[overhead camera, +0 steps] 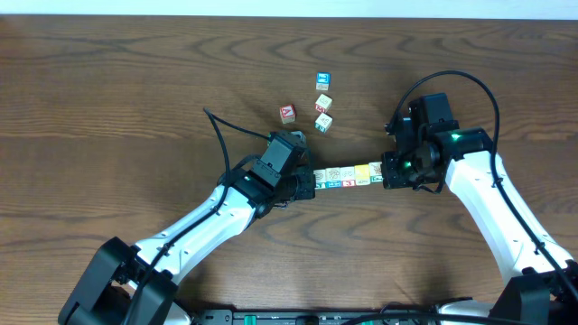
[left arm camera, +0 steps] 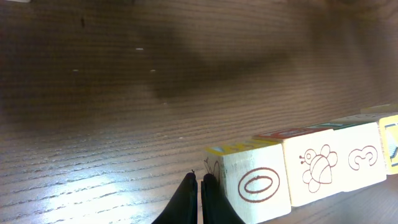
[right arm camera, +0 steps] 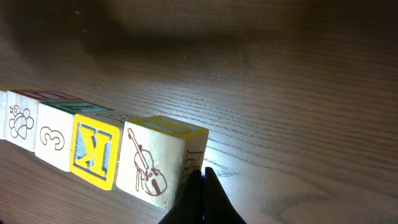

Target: Lift 5 blocks

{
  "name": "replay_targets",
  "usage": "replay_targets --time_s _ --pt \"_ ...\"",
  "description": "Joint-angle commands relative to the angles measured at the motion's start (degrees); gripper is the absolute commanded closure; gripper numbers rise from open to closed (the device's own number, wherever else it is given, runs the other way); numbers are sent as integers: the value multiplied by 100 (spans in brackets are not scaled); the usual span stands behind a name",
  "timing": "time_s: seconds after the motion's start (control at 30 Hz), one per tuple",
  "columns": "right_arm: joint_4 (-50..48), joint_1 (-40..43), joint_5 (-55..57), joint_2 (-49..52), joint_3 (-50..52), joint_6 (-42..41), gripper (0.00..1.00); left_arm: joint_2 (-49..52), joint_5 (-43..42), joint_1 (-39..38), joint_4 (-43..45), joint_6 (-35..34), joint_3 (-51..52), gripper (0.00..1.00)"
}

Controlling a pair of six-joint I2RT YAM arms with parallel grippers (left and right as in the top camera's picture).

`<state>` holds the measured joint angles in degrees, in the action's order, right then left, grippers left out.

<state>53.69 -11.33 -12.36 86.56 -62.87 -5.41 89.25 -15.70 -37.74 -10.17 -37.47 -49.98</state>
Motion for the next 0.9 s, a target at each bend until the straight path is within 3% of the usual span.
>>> replay_targets --time_s 0.0,0.87 --pt "-52 -415 -1486 79 11 33 99 -50 -909 -350 273 35 -461 93" --pt "-315 -527 -1484 79 415 -13 99 184 -911 -420 280 -31 -461 93"
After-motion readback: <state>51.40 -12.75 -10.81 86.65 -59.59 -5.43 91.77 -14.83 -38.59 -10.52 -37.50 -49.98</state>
